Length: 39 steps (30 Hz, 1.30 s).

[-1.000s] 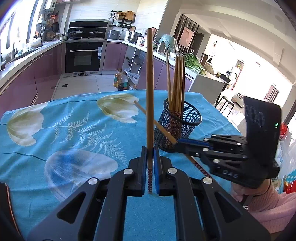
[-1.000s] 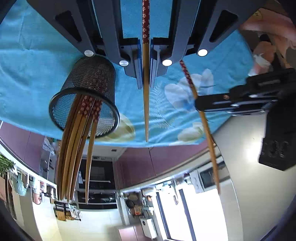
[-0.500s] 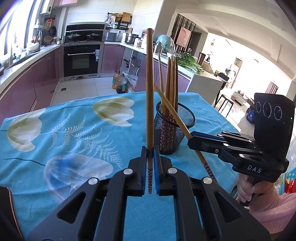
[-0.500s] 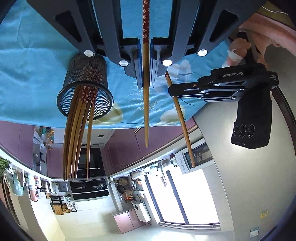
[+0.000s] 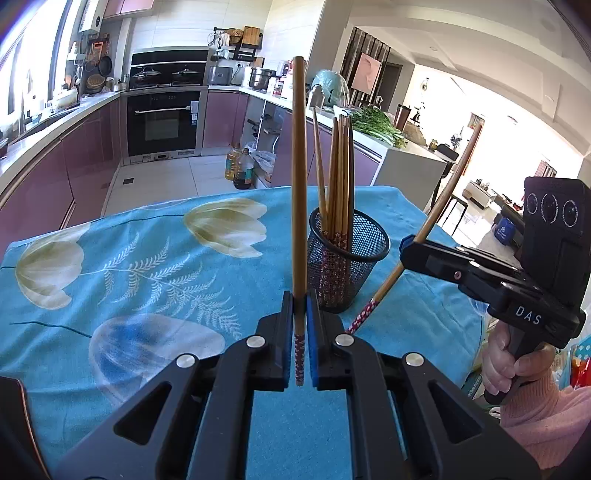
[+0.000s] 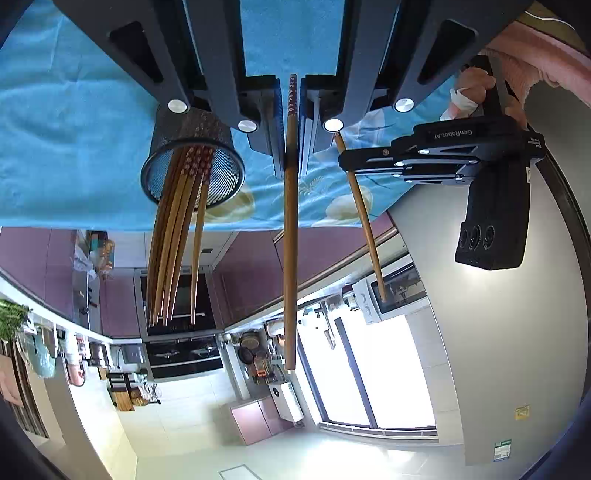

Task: Organize utensils
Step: 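Carry both held chopsticks over the mesh holder with both grippers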

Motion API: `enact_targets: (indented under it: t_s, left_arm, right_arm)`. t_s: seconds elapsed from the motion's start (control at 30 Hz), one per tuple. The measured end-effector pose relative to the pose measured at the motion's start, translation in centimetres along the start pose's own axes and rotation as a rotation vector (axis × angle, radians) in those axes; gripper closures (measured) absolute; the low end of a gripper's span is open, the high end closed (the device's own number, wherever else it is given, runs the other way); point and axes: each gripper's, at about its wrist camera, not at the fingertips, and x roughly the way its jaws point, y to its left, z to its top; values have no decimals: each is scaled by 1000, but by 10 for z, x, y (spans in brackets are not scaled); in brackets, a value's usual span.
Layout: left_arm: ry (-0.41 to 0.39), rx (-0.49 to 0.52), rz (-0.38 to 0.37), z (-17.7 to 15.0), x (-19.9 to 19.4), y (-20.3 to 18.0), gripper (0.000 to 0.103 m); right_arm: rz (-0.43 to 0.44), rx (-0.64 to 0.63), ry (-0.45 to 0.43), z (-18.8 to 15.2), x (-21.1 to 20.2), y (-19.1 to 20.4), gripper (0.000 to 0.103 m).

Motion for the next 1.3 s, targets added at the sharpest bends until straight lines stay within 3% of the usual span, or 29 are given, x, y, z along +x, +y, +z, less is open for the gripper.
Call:
enact_targets:
  t_s: [0.6,1.3]
  left_arm:
    - [-49,31,-2,21,-5,-11,95]
    - [-174,84,-13,66,-31,-33,95]
  right_arm:
    - [-52,-41,-60,14,-15,5,97]
    - [-108,-74,-135,35,-31,-2,97]
